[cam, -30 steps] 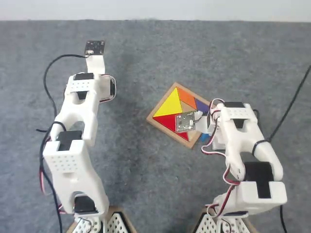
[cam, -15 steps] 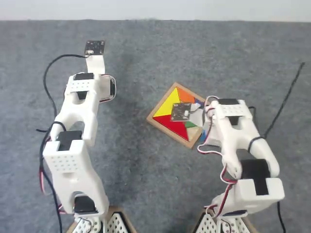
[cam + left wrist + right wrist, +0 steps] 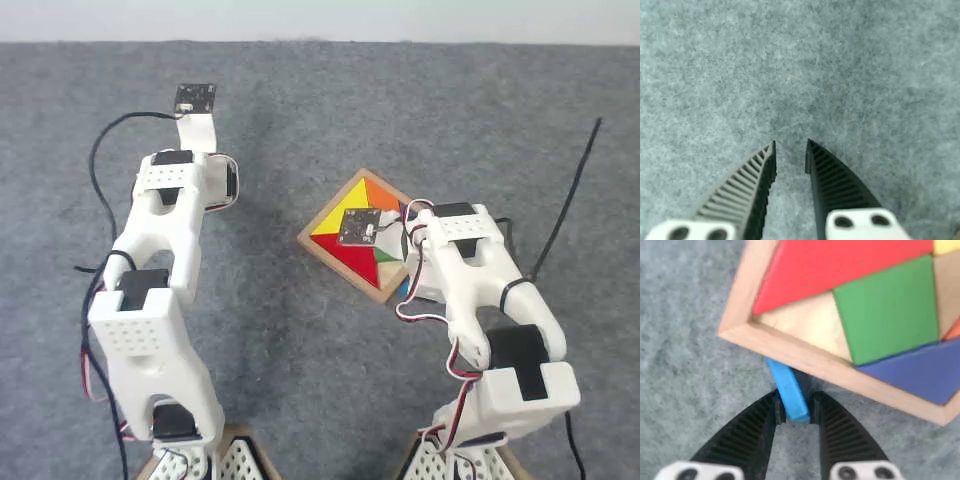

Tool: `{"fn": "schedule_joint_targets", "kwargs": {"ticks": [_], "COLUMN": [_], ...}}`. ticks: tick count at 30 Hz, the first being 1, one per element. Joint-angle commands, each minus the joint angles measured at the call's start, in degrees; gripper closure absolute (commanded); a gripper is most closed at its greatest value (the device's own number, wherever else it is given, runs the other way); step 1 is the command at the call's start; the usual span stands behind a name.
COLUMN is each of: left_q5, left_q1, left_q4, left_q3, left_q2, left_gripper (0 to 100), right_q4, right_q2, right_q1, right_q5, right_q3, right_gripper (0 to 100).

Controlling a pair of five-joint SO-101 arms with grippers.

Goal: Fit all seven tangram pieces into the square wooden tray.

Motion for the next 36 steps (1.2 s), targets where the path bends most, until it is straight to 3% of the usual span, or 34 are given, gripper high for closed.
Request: {"fn": "schedule_joint_targets", "kwargs": {"ticks": [1, 10, 17, 26, 32, 36], "left_q5": [0.4, 0.4, 0.4, 0.4, 0.4, 0.4], "left_q1": [0.4, 0.5, 0.5, 0.5, 0.6, 0.6], "left_q4": [-1.1, -1.1, -1.1, -1.1, -1.0, -1.0], "left_q3": [-0.3, -0.3, -0.3, -0.3, -0.3, -0.3], "left_q2": [-1.0, -1.0, -1.0, -1.0, -1.0, -1.0], "left_gripper": [91, 91, 91, 91, 91, 91], "right_q4": [0.0, 5.6, 14.2, 15.0, 26.1, 29.8], "right_q2": [-0.1, -5.8, -11.5, -0.5, 10.4, 16.2], "right_q1": [0.2, 1.4, -4.3, -9.2, -9.2, -8.8], "right_q5": [-8.3, -8.4, 12.0, 18.3, 33.2, 36.7], "right_q3": [-1.4, -4.3, -10.0, -24.7, -36.4, -42.4], "right_gripper": [99.1, 99.1, 99.1, 99.1, 99.0, 99.0]}}
